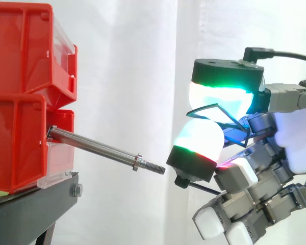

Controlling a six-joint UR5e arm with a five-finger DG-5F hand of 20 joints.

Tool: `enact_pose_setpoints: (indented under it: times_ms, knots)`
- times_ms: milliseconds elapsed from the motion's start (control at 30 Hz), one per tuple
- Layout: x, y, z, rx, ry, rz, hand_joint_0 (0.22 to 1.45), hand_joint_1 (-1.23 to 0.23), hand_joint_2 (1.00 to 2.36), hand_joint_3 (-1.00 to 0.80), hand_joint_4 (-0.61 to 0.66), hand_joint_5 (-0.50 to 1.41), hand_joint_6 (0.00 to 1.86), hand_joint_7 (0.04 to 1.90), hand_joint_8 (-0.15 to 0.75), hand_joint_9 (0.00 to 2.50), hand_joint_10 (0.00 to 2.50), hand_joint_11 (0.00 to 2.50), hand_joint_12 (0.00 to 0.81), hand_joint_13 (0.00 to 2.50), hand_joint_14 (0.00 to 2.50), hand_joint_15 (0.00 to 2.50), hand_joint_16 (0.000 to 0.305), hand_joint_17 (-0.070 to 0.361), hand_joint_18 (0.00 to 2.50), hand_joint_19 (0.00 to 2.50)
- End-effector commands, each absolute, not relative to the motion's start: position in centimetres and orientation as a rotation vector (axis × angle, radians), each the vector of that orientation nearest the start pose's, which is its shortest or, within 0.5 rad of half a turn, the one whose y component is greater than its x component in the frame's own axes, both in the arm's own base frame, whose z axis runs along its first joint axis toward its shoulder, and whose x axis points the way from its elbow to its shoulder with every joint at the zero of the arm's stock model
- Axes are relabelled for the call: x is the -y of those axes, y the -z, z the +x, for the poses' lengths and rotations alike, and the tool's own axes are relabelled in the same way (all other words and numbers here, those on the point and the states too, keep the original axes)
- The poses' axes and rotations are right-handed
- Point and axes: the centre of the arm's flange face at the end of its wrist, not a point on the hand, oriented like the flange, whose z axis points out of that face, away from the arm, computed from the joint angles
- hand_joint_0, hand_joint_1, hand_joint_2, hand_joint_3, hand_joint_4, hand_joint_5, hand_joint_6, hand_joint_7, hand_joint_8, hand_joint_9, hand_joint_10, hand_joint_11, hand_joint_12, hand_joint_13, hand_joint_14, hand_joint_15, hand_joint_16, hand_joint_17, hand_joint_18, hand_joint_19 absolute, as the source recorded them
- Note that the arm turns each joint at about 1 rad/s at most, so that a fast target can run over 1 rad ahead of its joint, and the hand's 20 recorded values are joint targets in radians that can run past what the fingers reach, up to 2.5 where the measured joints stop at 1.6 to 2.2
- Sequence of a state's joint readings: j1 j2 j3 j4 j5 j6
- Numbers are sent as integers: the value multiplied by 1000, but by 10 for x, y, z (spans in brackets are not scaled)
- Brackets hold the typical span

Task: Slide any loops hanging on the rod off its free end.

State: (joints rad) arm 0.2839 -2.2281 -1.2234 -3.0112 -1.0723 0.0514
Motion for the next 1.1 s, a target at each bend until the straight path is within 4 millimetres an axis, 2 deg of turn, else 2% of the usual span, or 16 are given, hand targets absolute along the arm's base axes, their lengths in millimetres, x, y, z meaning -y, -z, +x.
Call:
enact_pose_setpoints:
  times_ms: [0, 267, 433, 500, 567, 667, 900, 1067]
  knots:
    - [-23, -267, 724, -1166, -954, 1406, 634, -675, 1021, -208, 91, -169, 960, 1063, 290, 1029, 33, 942, 382, 777, 20, 499, 56, 126, 642, 511]
    - [-23, -266, 724, -1168, -951, 1407, 635, -674, 1021, -215, 88, -170, 958, 1065, 287, 1058, 33, 962, 382, 779, 22, 500, 56, 125, 642, 512]
    - [-21, -265, 721, -1176, -931, 1429, 635, -675, 1021, -215, 85, -170, 958, 1067, 291, 992, 31, 876, 378, 779, 22, 483, 56, 125, 647, 515]
    - [-23, -264, 719, -1149, -934, 1457, 637, -675, 1020, -220, 86, -170, 957, 1067, 295, 966, 31, 825, 376, 777, 20, 480, 56, 125, 647, 506]
    - [-16, -265, 718, -1020, -941, 1530, 636, -675, 1020, -217, 80, -170, 957, 1066, 293, 922, 29, 742, 374, 776, 19, 466, 56, 126, 649, 503]
    - [-13, -267, 719, -946, -946, 1540, 635, -677, 1021, -215, 81, -169, 957, 1066, 306, 882, 24, 643, 367, 765, 18, 435, 56, 126, 649, 499]
    - [-15, -271, 726, -948, -949, 1475, 636, -680, 1021, -213, 73, -169, 957, 1061, 321, 793, 18, 441, 358, 743, 16, 386, 56, 125, 649, 484]
    - [-14, -273, 730, -1019, -883, 1383, 635, -682, 1021, -209, 70, -168, 955, 1066, 330, 745, 15, 307, 350, 730, 16, 357, 56, 125, 648, 484]
